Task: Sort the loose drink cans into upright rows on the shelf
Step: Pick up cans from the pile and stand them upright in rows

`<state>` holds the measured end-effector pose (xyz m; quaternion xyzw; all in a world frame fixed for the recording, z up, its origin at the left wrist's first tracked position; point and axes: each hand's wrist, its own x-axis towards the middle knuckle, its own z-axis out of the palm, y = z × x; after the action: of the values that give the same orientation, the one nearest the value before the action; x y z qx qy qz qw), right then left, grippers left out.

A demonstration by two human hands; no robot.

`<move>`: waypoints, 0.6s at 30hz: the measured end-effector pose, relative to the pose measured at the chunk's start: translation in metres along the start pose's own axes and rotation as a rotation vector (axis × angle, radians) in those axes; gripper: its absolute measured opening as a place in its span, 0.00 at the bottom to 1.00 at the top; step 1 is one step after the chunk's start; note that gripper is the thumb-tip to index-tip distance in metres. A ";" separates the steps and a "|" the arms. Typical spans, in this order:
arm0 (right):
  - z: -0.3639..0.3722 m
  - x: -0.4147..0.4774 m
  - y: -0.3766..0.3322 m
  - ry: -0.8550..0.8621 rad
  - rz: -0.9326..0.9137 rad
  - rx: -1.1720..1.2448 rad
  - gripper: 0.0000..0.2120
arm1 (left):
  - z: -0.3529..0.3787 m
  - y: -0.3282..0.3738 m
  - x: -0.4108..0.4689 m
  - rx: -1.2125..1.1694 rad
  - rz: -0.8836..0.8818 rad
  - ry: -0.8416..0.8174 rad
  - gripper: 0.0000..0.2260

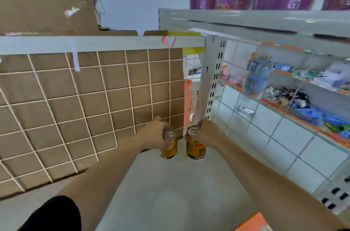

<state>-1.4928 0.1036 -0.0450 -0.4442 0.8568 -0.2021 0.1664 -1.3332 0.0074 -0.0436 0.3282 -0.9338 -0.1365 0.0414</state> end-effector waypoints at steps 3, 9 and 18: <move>0.003 0.026 0.010 0.012 0.007 0.067 0.33 | 0.007 0.002 0.020 -0.004 -0.034 -0.064 0.21; 0.019 0.060 0.018 0.032 0.015 0.096 0.42 | 0.019 0.008 0.048 -0.050 -0.092 -0.101 0.35; 0.016 0.077 0.023 -0.101 -0.035 0.061 0.39 | 0.037 0.028 0.044 -0.003 -0.392 0.117 0.39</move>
<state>-1.5432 0.0486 -0.0783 -0.4635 0.8328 -0.2083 0.2195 -1.3903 0.0092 -0.0717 0.5111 -0.8478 -0.1240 0.0689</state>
